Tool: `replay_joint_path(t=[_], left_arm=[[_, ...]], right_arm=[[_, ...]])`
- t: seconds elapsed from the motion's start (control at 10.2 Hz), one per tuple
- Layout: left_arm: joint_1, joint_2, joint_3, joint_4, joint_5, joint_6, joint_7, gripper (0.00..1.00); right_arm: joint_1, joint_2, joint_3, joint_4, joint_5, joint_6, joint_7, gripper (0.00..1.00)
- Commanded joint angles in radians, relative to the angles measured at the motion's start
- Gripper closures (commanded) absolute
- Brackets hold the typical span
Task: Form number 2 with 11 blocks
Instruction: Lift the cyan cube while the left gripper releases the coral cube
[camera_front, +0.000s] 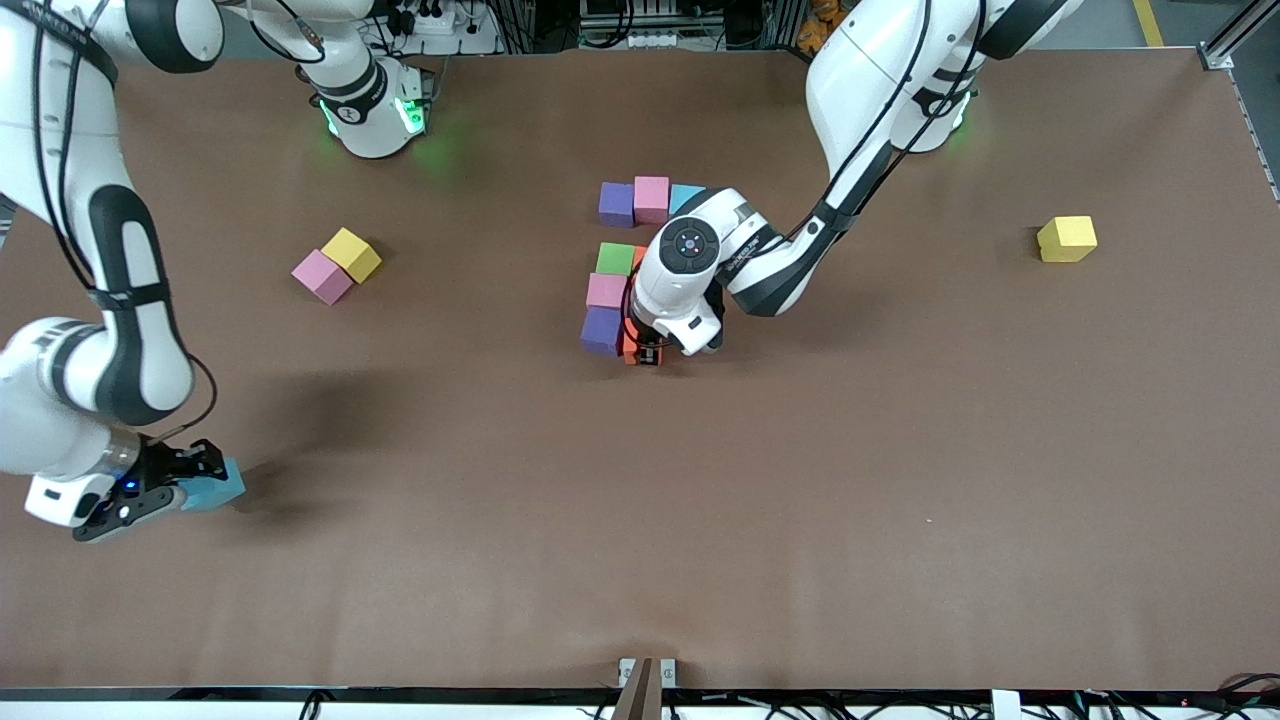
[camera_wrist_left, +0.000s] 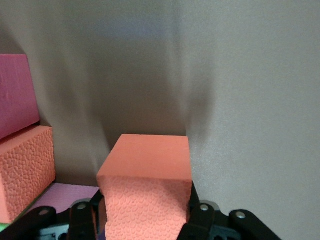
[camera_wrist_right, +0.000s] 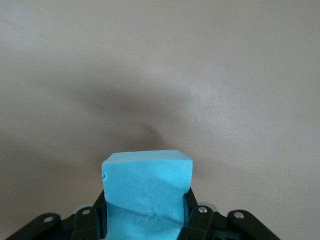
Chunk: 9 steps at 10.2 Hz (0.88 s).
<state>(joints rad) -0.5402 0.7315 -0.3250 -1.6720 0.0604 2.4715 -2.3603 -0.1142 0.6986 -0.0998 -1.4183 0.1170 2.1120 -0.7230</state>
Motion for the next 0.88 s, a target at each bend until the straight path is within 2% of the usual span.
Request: replay_joint_path(t=[0.0, 0.2, 0.49, 0.78], left_arm=[[-0.010, 0.005, 0.006, 0.003, 0.026, 0.015, -0.033, 1.00], [-0.018, 0.008, 0.006, 0.000, 0.026, 0.015, -0.033, 1.00], [-0.026, 0.006, 0.004, -0.006, 0.026, 0.014, -0.034, 1.00], [-0.029, 0.006, 0.004, -0.018, 0.026, 0.014, -0.033, 1.00]], right_arm=[[0.043, -0.042, 0.006, 0.062, 0.003, -0.105, 0.019, 0.82], [0.115, -0.079, 0.005, 0.061, 0.000, -0.128, 0.065, 0.82], [0.235, -0.119, 0.005, 0.059, 0.004, -0.262, 0.170, 0.81], [0.306, -0.136, 0.006, 0.056, 0.007, -0.334, 0.269, 0.81]])
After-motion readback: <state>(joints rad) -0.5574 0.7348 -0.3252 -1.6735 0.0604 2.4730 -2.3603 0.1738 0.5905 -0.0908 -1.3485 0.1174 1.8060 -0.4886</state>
